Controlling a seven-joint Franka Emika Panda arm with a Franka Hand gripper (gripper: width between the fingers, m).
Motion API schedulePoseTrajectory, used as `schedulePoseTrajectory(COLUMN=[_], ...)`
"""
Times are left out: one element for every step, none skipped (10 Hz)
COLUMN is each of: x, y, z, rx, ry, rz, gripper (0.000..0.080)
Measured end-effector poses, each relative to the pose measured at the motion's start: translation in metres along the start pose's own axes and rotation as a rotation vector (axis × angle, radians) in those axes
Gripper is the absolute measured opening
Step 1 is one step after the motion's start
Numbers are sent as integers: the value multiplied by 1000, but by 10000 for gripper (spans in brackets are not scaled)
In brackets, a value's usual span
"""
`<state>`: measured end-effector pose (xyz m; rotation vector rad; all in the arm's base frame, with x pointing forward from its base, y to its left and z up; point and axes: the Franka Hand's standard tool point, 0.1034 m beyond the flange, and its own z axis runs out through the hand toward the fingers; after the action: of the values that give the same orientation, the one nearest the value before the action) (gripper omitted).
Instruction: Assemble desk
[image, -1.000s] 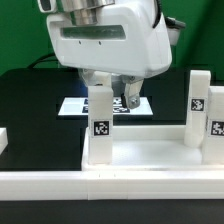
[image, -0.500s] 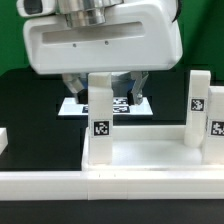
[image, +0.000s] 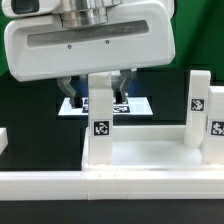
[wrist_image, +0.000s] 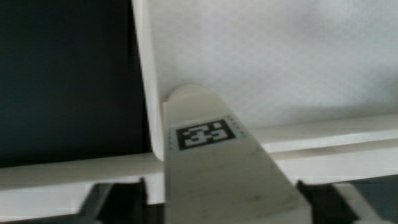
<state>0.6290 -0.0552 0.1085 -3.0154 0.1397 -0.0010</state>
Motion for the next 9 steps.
schedulePoseTrajectory(x=[0,0,1,5,4,4,4,6,5], y=[2,3,2,0,-2,-4,-5,-4,-2], z=[0,0,0,-1,0,0,1,1,2], rx=[-4,-3,-5,-10,-9,-3,31,75,100], ry=[1,1,8,29,30,29,22,15,14], rz=[35,118,277,458,658,836,1006,1207,1327], gripper=[292,292,292,292,292,292,292,292,293])
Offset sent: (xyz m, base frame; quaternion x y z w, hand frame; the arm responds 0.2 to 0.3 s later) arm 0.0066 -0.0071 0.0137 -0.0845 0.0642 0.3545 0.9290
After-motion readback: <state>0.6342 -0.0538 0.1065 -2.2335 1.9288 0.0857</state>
